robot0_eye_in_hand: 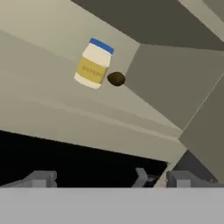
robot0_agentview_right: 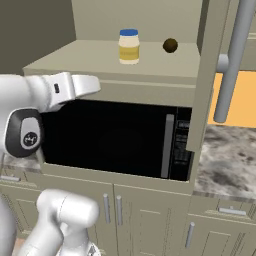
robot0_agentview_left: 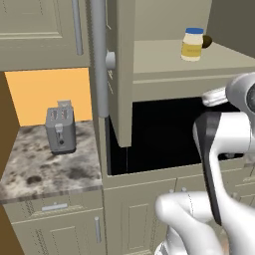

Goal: The dining table condiment station is running low on mayonnaise. Refill the condiment station by opening the cabinet and taking the mayonnaise from the cabinet and placing it on the dining table.

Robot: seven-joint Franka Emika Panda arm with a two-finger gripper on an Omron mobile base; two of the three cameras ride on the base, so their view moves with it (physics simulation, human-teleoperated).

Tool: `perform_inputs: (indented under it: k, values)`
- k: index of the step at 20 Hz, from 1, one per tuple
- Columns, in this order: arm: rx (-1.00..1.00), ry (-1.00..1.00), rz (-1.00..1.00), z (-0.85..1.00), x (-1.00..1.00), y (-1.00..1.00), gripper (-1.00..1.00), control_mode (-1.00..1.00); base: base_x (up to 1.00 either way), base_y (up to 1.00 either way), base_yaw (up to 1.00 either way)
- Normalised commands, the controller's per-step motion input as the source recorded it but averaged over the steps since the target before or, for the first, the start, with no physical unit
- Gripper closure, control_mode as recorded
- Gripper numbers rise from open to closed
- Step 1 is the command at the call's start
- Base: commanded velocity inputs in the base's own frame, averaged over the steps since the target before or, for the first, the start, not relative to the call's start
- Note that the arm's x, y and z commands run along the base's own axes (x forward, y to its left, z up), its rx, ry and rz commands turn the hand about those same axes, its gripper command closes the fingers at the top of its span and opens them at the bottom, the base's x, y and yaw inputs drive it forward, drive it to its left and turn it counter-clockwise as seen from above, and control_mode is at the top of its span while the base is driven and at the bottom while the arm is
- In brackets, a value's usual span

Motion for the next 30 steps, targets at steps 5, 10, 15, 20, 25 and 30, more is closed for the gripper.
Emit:
perform_inputs:
  k: [5,10,15,20,25,30]
  values:
    - [0.46,-0.22,0.20,0.33,0.05,0.70,-1.00,-1.00,0.00,0.00,0.00]
    - [0.39,-0.25,0.09,0.73,0.00,-0.34,-1.00,-1.00,0.00,0.00,0.00]
    - [0.07,-0.04,0.01,0.26,0.04,-0.14,-1.00,-1.00,0.00,0.00,0.00]
    - [0.00,0.05,0.00,0.00,0.23,0.00,-1.00,-1.00,0.00,0.00,0.00]
    - [0.00,0.11,0.00,0.02,0.27,-0.02,-1.00,-1.00,0.00,0.00,0.00]
    - [0.00,0.00,0.00,0.26,0.14,-0.04,-1.00,-1.00,0.00,0.00,0.00]
